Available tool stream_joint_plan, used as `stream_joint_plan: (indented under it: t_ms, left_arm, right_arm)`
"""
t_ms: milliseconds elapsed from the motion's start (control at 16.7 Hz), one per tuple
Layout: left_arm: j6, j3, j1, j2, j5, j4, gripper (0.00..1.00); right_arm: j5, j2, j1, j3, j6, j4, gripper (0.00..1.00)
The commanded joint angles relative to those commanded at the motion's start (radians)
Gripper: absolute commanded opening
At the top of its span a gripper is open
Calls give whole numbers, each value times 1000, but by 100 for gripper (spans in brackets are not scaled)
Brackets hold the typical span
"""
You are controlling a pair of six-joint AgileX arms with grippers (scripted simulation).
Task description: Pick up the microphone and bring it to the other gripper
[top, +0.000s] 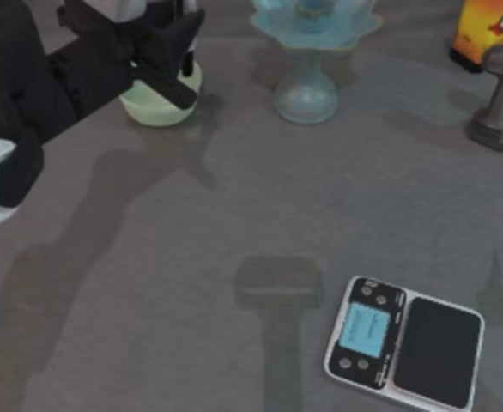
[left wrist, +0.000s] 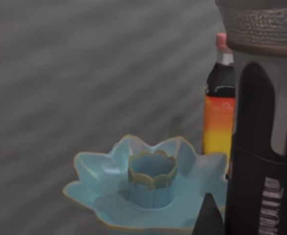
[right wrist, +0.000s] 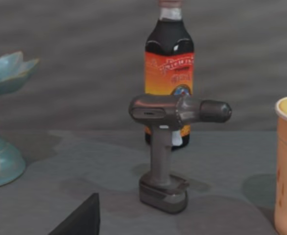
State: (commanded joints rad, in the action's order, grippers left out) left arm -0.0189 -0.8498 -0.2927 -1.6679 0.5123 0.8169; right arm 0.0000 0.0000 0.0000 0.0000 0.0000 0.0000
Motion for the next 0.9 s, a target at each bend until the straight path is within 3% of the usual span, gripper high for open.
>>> stream_joint_plan:
  t_ms: [480,600,900]
  left_arm:
    - [7,44,-307,139,-328,-38,0]
    - [7,48,-337,158,-358,-41,0]
    - [7,44,-335,156,-357,-40,0]
  right_arm:
    - [0,0,0,0,0,0,100]
    - [0,0,0,0,0,0,100]
    - [0,0,0,0,0,0,100]
